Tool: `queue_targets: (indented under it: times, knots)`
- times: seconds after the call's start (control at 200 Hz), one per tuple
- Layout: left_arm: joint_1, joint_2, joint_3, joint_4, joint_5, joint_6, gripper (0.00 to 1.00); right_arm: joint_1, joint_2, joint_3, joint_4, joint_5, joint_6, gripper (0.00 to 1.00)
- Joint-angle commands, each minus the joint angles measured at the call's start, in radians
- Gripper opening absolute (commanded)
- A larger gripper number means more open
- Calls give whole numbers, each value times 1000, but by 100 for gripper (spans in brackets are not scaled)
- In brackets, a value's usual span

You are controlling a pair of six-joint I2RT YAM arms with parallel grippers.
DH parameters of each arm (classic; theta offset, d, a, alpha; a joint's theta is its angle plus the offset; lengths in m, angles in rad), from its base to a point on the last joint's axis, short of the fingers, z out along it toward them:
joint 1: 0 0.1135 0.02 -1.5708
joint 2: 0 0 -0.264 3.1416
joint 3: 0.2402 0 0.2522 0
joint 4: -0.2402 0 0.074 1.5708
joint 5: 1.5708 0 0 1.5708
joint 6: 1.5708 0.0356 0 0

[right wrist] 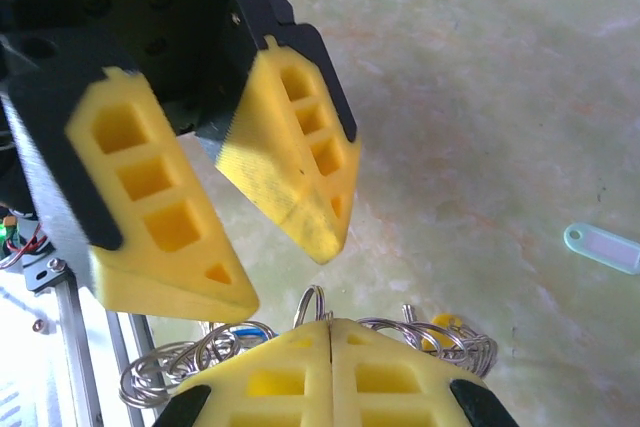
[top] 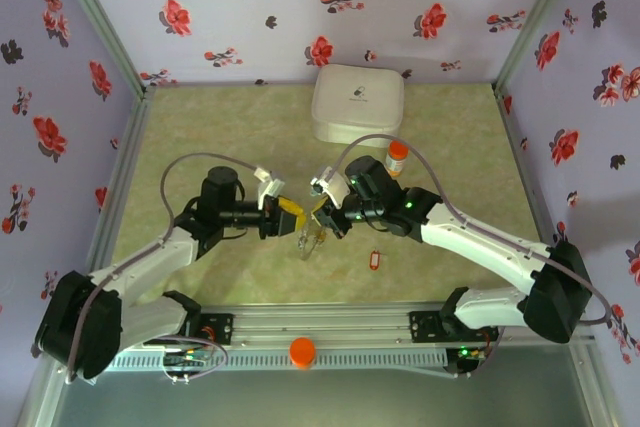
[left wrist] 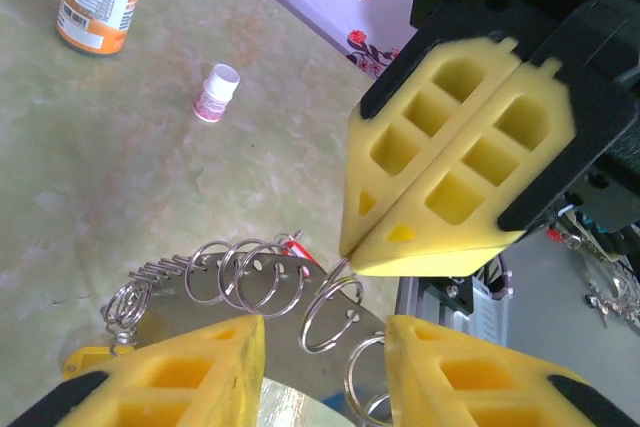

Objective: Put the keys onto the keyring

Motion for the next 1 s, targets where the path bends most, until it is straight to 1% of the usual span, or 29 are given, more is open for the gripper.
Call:
queue_targets:
  times: [0.0,0.18,0.35,0.405,0.515,0.58,0.65,0.675,0.7,0.775,0.82,0.925,0.995]
  knots:
    - [5,23,-17,98,56,4,34,6,-10,5,40,-37,-14,0]
    - [6,44,-16,104,64,13,27,6,-4,5,50,-49,-11,0]
    - [4,58,-6,112,83,13,26,6,1,2,69,-63,2,0]
    - [3,62,-2,107,98,13,20,6,-1,1,68,-61,2,0]
    - [2,63,0,106,119,10,14,6,2,1,74,-61,8,0]
    - [2,56,1,103,121,12,8,6,2,2,74,-53,13,0]
    - [2,40,-3,96,116,22,5,6,3,4,63,-29,16,0]
    - [2,29,-8,100,109,24,3,5,3,4,57,-15,18,0]
    - [1,17,-13,107,97,26,0,6,4,7,52,-4,19,0]
    - [-15,-28,-29,102,29,61,0,6,5,13,36,21,28,0]
    - [-39,-53,-30,64,-29,117,0,5,7,16,29,25,31,0]
    - [-132,-104,-9,-85,-184,334,0,5,13,23,19,17,39,0]
    - [-172,-121,-8,-137,-273,418,0,6,12,22,18,11,43,0]
